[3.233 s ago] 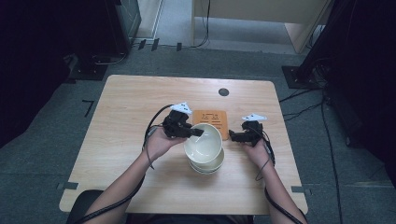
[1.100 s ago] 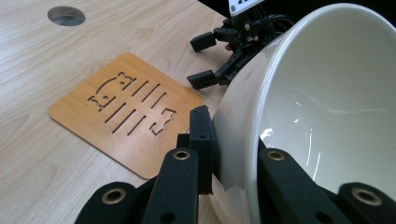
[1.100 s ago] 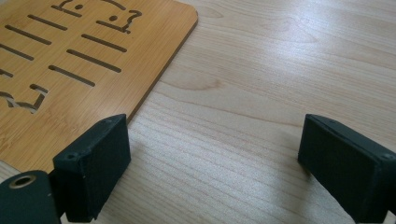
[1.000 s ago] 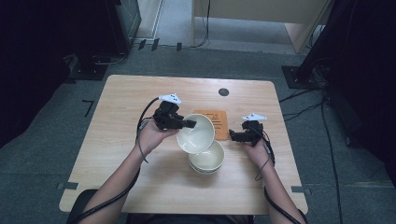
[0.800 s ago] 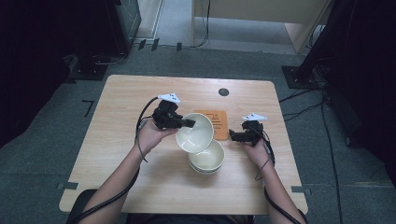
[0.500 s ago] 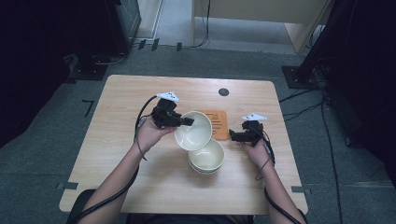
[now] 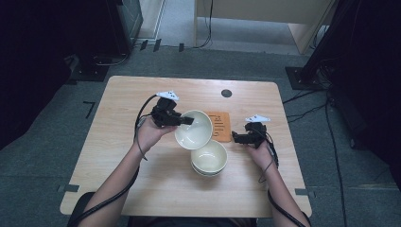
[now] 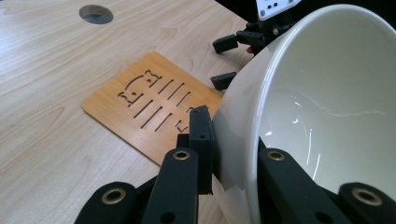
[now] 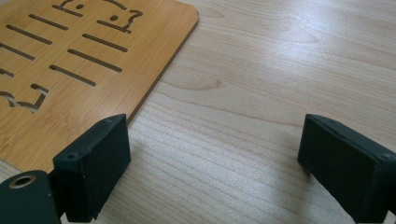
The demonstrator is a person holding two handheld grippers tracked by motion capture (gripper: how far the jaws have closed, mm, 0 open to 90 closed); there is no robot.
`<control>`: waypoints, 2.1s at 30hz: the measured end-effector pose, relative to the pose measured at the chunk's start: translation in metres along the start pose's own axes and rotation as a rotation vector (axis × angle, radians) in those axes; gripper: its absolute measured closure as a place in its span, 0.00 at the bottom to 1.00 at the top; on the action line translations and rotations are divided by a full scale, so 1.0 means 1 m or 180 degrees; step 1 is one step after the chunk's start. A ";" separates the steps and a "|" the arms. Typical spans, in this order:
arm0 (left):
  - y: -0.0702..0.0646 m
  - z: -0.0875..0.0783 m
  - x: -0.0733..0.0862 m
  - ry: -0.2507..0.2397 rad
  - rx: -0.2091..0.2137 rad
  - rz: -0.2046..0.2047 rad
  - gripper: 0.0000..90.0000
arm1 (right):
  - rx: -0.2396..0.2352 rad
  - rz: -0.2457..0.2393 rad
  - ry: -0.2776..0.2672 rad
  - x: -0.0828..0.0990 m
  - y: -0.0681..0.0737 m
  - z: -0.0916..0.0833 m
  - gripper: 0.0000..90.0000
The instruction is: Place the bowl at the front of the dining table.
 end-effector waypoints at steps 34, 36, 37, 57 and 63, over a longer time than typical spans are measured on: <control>0.029 -0.006 0.006 -0.0048 -0.0157 -0.0170 0.92 | -0.0019 -0.0010 0.0002 0.000 0.001 0.000 0.09; 0.031 -0.007 0.007 -0.0043 -0.0168 -0.0175 0.92 | -0.0020 -0.0011 0.0001 0.000 0.001 0.000 0.09; 0.032 -0.007 0.008 -0.0043 -0.0174 -0.0189 0.92 | -0.0021 -0.0012 0.0003 0.000 0.001 0.000 0.09; 0.050 0.003 0.027 0.0047 -0.0261 -0.0285 0.92 | -0.0027 -0.0020 0.0004 0.000 0.001 0.000 0.09; 0.054 0.005 0.031 0.0068 -0.0269 -0.0322 0.92 | -0.0027 -0.0021 0.0006 0.000 0.001 0.000 0.09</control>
Point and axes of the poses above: each handheld gripper's, and its own axes: z roughly forward along the jaws, x roughly out of its underside, y roughly to its left, the point moved 8 cm from there along z, roughly forward along the jaws, and after that the axes turned 13 degrees about -y, right-handed, at the moved point
